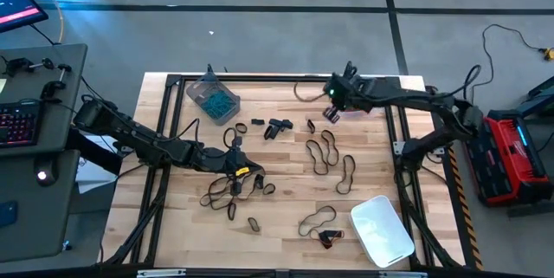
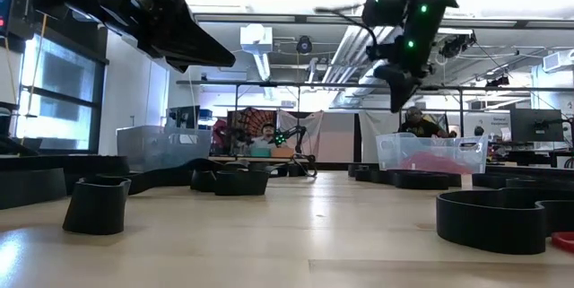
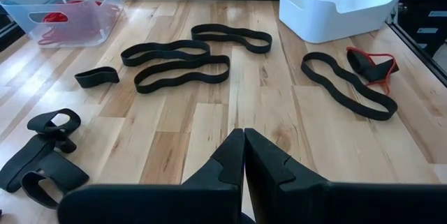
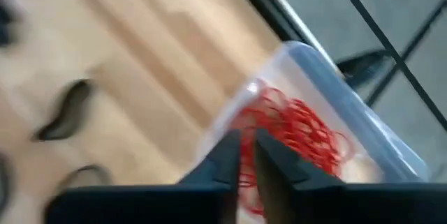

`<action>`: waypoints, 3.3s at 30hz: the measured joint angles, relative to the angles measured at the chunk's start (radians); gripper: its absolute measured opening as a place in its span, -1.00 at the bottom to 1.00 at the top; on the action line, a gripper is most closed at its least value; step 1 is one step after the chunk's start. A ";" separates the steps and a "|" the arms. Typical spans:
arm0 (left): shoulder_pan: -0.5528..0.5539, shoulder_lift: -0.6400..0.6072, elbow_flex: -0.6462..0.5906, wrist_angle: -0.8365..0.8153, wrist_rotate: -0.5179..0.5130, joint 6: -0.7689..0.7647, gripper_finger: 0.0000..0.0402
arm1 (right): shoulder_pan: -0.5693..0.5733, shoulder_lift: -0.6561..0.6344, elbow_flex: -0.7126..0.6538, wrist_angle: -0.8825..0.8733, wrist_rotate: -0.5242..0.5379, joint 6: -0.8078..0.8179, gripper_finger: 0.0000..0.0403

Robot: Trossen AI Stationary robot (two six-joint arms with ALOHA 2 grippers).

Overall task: Sort rubber bands into baskets
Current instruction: Put the red rubber band into the transparent bin

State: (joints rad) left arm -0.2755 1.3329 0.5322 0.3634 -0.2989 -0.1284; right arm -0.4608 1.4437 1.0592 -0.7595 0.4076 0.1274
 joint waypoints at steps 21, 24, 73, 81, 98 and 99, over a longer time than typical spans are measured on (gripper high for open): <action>0.000 0.000 0.000 0.000 0.000 0.000 -0.98 | 0.967 0.010 0.000 0.123 -0.037 0.510 -0.94; 0.000 0.000 0.000 0.000 0.000 -0.001 -0.98 | 1.062 0.039 0.000 0.123 -0.020 0.614 -0.87; 0.000 0.000 0.000 0.000 0.000 -0.018 -0.98 | 1.176 0.342 -0.001 0.148 -0.470 0.553 -0.51; 0.000 0.000 0.000 0.000 0.000 -0.018 -0.98 | 1.174 0.348 -0.001 0.149 -0.501 0.546 -0.79; 0.000 0.000 0.000 0.000 0.000 -0.018 -0.98 | 1.174 0.331 0.292 -0.169 -0.324 0.541 -0.99; 0.000 0.000 0.000 0.000 0.000 -0.018 -0.98 | 1.174 0.331 0.320 -0.209 -0.292 0.541 -0.99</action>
State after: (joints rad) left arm -0.2752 1.3331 0.5320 0.3634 -0.2989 -0.1463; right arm 0.7132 1.7748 1.3790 -0.9683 0.1153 0.6683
